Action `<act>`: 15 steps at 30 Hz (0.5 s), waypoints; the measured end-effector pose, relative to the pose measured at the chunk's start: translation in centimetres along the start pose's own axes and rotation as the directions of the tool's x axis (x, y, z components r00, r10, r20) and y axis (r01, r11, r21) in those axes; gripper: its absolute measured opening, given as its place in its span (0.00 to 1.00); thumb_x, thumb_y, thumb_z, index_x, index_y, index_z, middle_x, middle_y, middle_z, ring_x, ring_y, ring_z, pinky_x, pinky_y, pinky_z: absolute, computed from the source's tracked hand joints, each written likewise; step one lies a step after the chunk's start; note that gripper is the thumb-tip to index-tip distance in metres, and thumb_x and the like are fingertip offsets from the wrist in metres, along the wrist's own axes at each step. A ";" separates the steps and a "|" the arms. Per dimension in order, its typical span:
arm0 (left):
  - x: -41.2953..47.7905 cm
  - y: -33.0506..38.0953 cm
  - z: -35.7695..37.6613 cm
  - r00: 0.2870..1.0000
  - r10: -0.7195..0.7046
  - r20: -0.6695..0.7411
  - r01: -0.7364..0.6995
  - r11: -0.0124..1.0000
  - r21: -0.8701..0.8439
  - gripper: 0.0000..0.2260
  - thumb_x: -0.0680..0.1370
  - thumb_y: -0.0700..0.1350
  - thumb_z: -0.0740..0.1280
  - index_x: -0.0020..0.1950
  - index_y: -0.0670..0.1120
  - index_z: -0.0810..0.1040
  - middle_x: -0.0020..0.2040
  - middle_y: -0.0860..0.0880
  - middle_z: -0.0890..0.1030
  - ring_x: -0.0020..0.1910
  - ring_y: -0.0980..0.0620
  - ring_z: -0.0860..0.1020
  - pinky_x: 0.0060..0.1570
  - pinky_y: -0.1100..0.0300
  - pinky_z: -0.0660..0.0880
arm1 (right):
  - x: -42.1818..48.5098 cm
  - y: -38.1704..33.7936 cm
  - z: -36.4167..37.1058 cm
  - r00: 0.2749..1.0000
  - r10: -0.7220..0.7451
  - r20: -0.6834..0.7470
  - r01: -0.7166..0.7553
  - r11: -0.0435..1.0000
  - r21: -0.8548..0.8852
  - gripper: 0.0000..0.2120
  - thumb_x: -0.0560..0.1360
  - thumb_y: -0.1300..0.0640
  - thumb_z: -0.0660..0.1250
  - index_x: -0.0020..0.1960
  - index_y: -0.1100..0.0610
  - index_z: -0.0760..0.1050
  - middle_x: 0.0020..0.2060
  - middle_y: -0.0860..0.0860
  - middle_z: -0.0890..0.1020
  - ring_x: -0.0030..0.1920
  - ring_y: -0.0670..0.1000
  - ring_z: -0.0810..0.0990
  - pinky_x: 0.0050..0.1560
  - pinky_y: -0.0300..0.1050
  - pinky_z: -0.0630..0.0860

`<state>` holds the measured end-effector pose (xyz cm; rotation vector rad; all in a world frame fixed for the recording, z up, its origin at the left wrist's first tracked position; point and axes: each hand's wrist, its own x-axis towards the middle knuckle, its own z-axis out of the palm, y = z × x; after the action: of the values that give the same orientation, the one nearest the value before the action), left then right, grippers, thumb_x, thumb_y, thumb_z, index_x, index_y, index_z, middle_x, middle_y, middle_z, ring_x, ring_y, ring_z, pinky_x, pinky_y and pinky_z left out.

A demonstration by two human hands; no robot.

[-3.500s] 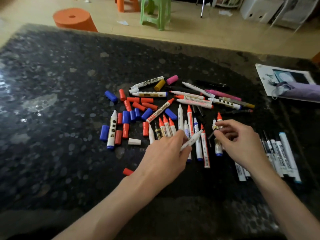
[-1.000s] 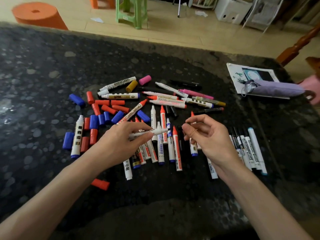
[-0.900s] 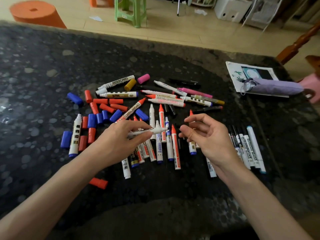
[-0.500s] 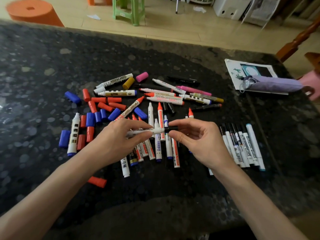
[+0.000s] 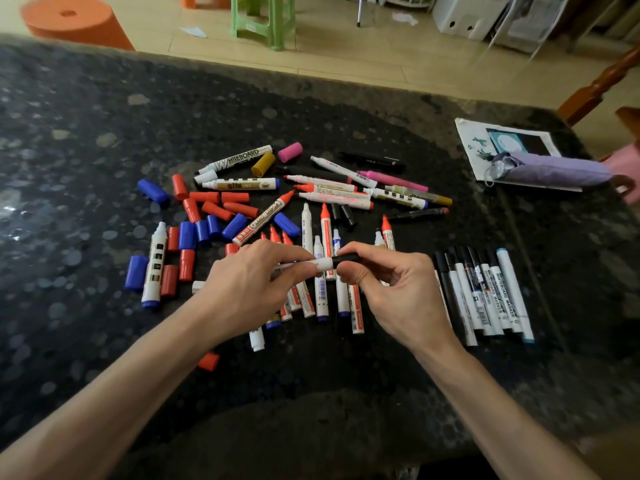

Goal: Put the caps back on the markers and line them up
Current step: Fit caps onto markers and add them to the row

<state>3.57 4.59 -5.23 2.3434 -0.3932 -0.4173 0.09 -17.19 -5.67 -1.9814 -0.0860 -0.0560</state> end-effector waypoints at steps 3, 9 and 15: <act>0.0 0.1 0.1 0.998 0.037 0.050 -0.031 0.992 -0.126 0.12 0.82 0.59 0.60 0.55 0.60 0.82 0.33 0.50 0.77 0.29 0.54 0.72 0.34 0.53 0.72 | 0.3 -0.4 0.0 1.000 -0.003 0.018 0.002 0.999 0.045 0.09 0.77 0.62 0.75 0.55 0.53 0.86 0.45 0.46 0.88 0.48 0.48 0.87 0.51 0.39 0.82; -0.3 2.5 2.0 0.991 0.030 0.134 0.066 0.747 -0.661 0.10 0.85 0.53 0.58 0.60 0.51 0.74 0.37 0.52 0.76 0.33 0.52 0.71 0.32 0.61 0.68 | 0.5 -1.5 1.1 0.986 0.161 0.048 -0.167 0.915 0.367 0.11 0.79 0.52 0.71 0.58 0.56 0.84 0.49 0.52 0.87 0.51 0.48 0.86 0.51 0.40 0.80; -0.7 2.0 0.9 0.997 -0.072 0.004 0.057 0.741 -0.669 0.13 0.85 0.50 0.59 0.70 0.57 0.70 0.56 0.55 0.84 0.56 0.60 0.82 0.54 0.60 0.77 | 0.7 -1.5 0.7 0.986 0.145 0.084 -0.166 0.913 0.372 0.11 0.86 0.50 0.59 0.60 0.57 0.75 0.46 0.54 0.85 0.50 0.53 0.86 0.57 0.51 0.83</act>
<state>2.22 2.91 -4.36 1.6464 -0.1111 -0.4713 0.70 -15.93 -4.46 -1.5959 0.0255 0.1121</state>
